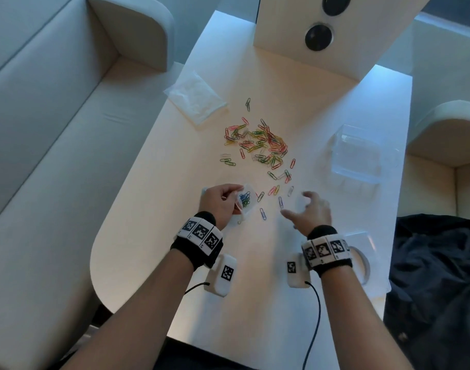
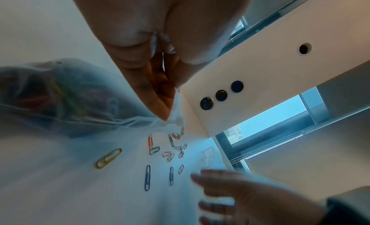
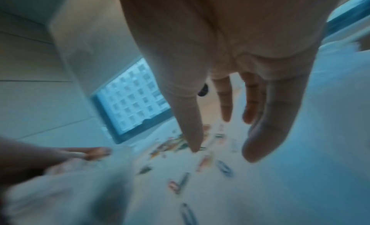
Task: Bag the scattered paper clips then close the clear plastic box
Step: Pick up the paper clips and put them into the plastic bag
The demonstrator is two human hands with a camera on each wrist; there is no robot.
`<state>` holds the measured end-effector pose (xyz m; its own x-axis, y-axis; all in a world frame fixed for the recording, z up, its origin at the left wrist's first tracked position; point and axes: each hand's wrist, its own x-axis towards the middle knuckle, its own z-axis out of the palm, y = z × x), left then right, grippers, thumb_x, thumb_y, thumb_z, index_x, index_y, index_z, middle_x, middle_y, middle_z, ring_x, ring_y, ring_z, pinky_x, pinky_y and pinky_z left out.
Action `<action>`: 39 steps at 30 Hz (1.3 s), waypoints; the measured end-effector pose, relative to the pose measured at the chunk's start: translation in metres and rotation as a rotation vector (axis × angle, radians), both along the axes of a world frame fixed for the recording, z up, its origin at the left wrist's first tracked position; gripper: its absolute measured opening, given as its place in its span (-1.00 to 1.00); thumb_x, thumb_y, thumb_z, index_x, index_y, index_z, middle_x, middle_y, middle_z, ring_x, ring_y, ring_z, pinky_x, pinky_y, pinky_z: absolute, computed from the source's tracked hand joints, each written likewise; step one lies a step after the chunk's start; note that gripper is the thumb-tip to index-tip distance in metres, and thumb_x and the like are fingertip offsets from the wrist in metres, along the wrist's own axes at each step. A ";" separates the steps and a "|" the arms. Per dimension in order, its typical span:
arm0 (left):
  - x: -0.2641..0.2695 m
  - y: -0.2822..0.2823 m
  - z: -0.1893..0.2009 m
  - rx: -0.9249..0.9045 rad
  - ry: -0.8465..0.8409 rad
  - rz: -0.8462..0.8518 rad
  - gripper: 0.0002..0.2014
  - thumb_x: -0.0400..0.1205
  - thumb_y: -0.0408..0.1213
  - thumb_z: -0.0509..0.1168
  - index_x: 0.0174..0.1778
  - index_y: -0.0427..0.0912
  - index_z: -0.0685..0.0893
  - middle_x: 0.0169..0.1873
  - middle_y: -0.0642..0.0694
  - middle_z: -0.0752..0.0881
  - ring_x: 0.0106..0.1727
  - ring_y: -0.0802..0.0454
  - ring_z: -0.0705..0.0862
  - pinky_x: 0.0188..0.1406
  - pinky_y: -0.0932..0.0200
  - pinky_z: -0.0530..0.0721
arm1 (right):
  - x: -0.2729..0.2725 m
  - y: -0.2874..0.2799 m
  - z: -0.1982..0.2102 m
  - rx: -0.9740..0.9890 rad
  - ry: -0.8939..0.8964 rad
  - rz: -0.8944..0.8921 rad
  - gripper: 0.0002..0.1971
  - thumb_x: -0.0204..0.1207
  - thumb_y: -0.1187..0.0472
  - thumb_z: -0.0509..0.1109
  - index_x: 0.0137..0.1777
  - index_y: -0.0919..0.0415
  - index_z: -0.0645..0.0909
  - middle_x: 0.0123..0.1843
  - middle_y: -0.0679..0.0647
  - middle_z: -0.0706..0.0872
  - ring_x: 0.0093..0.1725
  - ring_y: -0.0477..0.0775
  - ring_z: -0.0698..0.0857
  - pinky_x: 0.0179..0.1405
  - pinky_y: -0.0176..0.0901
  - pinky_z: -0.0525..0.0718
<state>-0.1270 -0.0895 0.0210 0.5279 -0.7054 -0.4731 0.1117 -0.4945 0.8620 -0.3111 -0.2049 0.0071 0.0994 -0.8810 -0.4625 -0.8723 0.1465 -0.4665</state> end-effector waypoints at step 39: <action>0.038 -0.034 0.008 -0.035 0.005 0.109 -0.80 0.68 -0.36 0.30 0.12 -0.13 0.79 -0.11 -0.14 0.83 -0.23 -0.06 0.84 -0.03 -0.06 0.83 | 0.097 -0.039 0.033 0.734 -1.041 -0.067 -0.75 0.57 0.37 0.36 0.20 0.48 0.62 -0.01 0.22 0.77 0.00 0.06 0.79 0.00 -0.22 0.78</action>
<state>-0.0888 -0.1239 0.0288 0.5999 -0.6602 -0.4519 0.1675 -0.4487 0.8779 -0.2146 -0.2439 0.0403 0.6724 -0.4696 -0.5721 -0.1263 0.6888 -0.7139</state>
